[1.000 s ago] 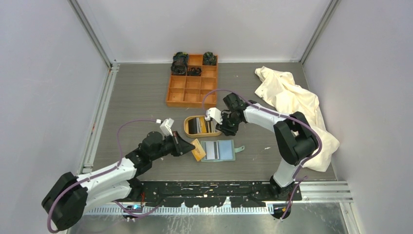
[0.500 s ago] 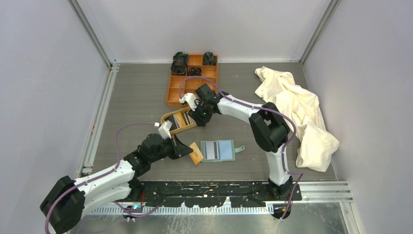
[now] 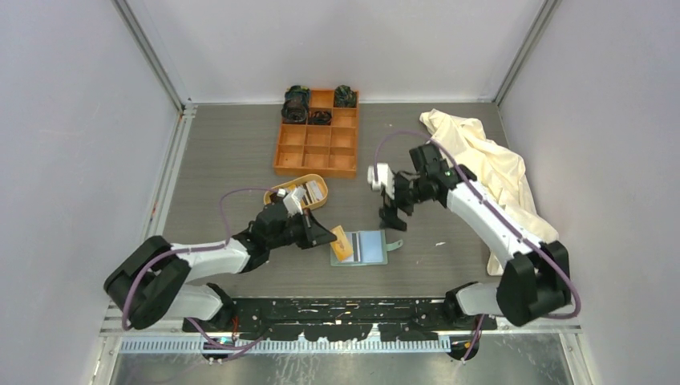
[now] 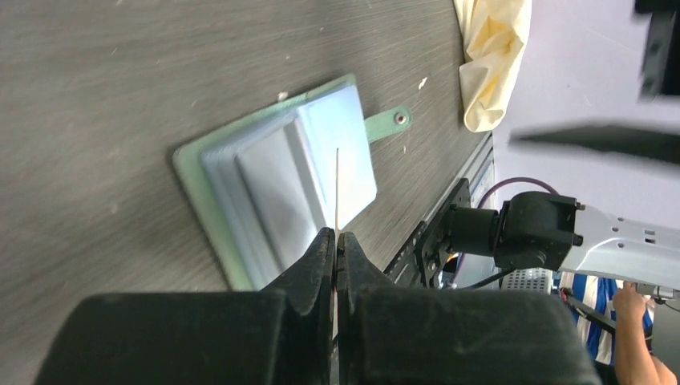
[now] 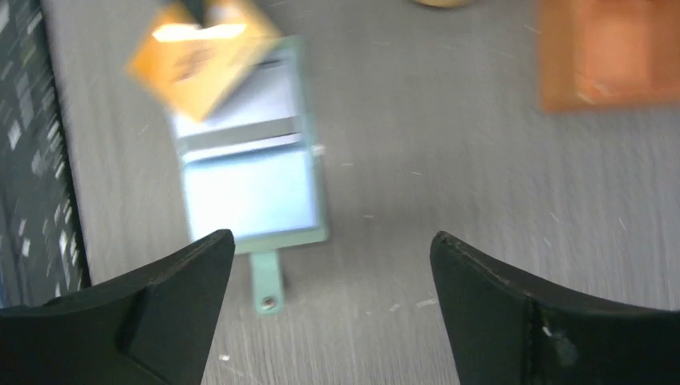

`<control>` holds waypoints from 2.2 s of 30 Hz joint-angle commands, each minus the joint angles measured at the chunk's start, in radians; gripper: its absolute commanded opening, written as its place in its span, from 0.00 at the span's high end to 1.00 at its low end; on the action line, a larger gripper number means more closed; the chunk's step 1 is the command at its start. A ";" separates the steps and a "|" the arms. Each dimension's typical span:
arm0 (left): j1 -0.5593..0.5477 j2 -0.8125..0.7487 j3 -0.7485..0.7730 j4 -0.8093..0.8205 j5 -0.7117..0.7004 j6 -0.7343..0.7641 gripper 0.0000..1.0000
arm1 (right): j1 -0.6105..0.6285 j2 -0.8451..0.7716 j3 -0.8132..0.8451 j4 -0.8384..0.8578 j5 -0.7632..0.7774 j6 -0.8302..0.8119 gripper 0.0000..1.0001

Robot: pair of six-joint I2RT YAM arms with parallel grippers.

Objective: Put the credit cards into the card holder
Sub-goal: Insert the credit card into the card holder.

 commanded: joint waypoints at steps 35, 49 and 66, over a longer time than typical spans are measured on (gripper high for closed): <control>-0.003 0.372 0.161 0.210 0.119 0.025 1.00 | 0.206 0.113 -0.246 0.004 0.178 -0.467 0.01; -0.020 0.387 0.205 0.135 0.140 0.041 1.00 | 0.208 0.112 -0.241 -0.008 0.167 -0.469 0.01; -0.050 0.393 0.291 -0.105 0.130 0.042 1.00 | 0.208 0.098 -0.237 -0.009 0.157 -0.464 0.01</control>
